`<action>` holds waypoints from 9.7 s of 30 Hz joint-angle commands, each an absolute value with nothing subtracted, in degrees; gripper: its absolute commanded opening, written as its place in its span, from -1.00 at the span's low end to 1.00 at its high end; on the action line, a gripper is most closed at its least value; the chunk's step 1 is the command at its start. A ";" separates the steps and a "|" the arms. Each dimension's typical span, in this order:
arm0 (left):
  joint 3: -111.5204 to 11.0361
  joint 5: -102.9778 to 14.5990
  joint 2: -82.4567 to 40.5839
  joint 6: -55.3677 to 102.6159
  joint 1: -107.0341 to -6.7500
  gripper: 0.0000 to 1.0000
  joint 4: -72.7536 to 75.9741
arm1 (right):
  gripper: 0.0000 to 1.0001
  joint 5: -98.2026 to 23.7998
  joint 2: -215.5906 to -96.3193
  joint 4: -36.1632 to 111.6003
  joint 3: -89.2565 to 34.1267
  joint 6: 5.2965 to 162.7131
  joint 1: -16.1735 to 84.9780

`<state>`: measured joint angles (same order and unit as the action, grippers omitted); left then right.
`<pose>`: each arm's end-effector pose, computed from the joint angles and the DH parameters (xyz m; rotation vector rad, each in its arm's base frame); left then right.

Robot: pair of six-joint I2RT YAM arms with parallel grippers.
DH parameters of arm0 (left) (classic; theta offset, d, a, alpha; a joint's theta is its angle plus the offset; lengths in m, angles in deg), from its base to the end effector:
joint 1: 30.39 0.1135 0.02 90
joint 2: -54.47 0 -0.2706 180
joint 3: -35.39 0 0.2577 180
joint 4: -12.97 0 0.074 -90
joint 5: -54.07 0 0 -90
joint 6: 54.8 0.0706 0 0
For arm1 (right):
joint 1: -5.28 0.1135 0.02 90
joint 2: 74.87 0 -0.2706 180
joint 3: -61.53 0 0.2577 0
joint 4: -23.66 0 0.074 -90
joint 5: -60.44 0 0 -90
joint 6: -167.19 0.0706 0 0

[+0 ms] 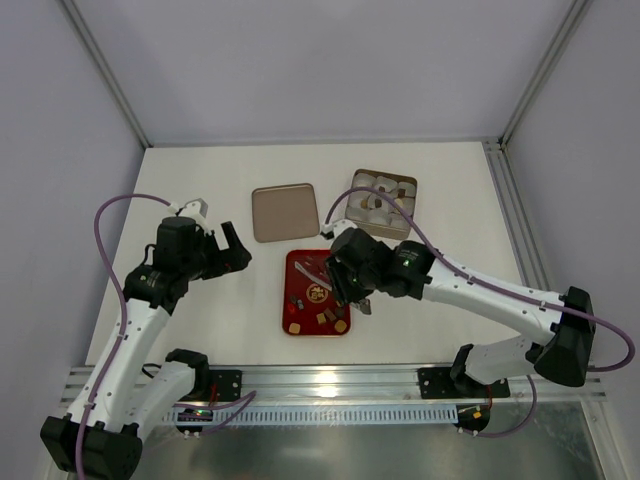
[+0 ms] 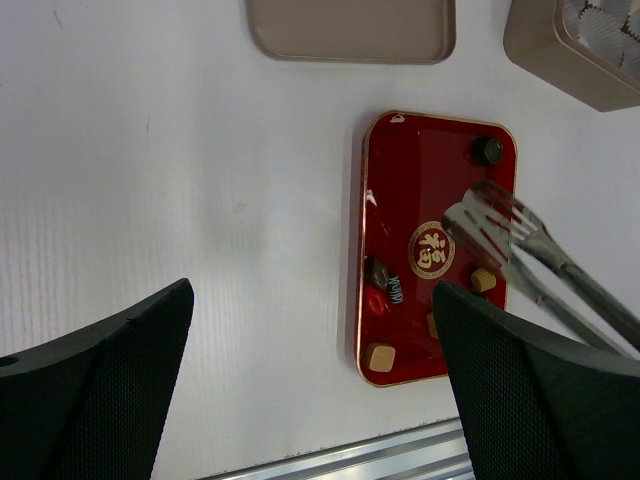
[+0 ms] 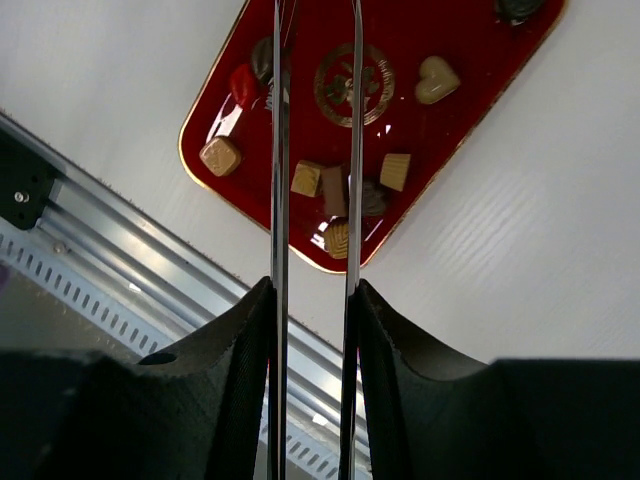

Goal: Pack the chocolate

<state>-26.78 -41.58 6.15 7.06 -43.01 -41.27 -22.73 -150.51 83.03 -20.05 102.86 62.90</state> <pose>0.1938 -0.0505 0.2838 -0.2606 2.3041 -0.4803 0.1651 0.2447 0.2866 -0.6540 2.4675 0.4466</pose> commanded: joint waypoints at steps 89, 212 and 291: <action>-26.76 -41.38 6.22 6.73 -43.22 1.00 -40.31 | -0.37 -21.21 -153.01 84.76 -20.13 107.78 72.51; -26.85 -41.46 5.78 6.82 -43.22 0.99 -40.57 | -0.19 -32.11 -161.45 80.63 -31.82 90.99 29.88; -26.94 -44.46 4.90 6.90 -43.31 0.99 -39.69 | 0.68 -33.51 -179.74 68.76 -23.56 100.39 -3.95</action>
